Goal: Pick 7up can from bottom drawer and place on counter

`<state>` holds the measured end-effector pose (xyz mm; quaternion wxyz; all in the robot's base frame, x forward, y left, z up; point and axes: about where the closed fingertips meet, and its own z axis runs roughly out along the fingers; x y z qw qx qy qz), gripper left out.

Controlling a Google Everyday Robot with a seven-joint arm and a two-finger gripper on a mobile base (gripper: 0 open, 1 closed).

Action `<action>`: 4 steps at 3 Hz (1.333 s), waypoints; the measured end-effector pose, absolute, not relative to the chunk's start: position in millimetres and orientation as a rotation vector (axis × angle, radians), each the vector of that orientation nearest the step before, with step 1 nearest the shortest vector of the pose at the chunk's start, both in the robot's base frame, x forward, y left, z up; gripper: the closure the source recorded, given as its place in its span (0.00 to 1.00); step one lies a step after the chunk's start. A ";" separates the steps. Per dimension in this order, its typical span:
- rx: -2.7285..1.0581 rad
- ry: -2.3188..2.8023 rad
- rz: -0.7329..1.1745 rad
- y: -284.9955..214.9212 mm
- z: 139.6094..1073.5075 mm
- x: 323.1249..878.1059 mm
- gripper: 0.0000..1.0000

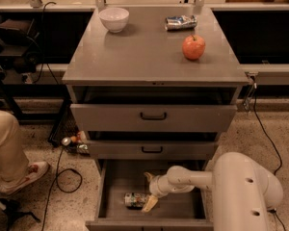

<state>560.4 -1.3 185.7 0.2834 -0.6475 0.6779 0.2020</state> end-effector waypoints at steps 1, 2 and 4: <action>-1.770 1.826 0.549 16.2 160.5 555.7 0.00; -1.795 1.830 0.561 30.1 143.1 551.4 0.00; -1.819 1.847 0.596 44.9 117.3 543.0 0.41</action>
Offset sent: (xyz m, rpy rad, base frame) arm -0.0110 0.0467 -0.0630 -0.0513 0.0506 0.0554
